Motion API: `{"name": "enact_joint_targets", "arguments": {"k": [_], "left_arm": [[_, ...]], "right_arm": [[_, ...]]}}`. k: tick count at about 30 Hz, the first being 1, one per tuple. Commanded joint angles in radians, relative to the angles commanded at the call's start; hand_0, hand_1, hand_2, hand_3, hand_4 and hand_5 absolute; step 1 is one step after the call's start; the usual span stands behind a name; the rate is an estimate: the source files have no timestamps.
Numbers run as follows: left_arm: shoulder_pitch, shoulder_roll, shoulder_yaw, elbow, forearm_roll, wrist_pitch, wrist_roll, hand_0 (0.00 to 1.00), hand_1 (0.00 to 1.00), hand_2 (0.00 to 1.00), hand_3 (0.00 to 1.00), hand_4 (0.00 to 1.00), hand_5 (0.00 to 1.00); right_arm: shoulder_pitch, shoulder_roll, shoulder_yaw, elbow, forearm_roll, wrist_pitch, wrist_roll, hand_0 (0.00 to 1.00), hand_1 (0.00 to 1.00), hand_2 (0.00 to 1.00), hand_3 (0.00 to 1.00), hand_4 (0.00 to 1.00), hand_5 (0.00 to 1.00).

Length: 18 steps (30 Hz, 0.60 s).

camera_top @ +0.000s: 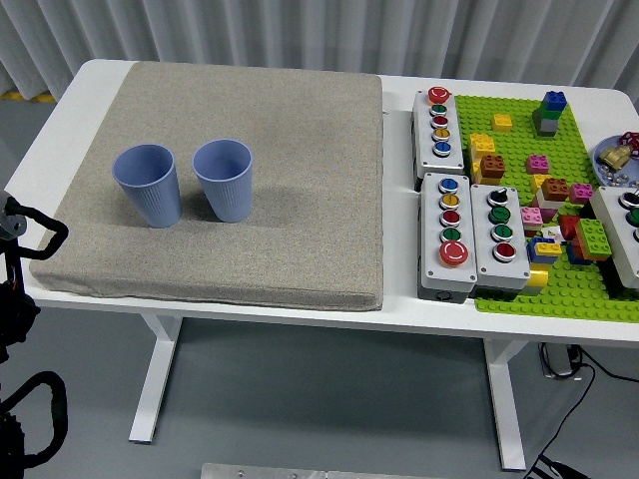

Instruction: Pick cup pour cup place

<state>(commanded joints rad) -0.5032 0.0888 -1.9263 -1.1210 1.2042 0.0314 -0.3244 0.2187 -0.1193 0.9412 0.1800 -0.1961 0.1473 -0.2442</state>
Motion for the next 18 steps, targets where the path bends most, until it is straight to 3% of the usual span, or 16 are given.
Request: {"name": "enact_joint_targets", "arguments": {"k": [18], "left_arm": [[0.003, -0.004, 0.011, -0.002, -0.003, 0.004, 0.002, 0.743, 0.744, 0.863, 0.870, 0.777, 0.998]], "right_arm": [[0.002, 0.000, 0.011, 0.000, -0.009, -0.002, -0.001, 0.765, 0.695, 0.706, 0.605, 0.187, 0.288]]}}
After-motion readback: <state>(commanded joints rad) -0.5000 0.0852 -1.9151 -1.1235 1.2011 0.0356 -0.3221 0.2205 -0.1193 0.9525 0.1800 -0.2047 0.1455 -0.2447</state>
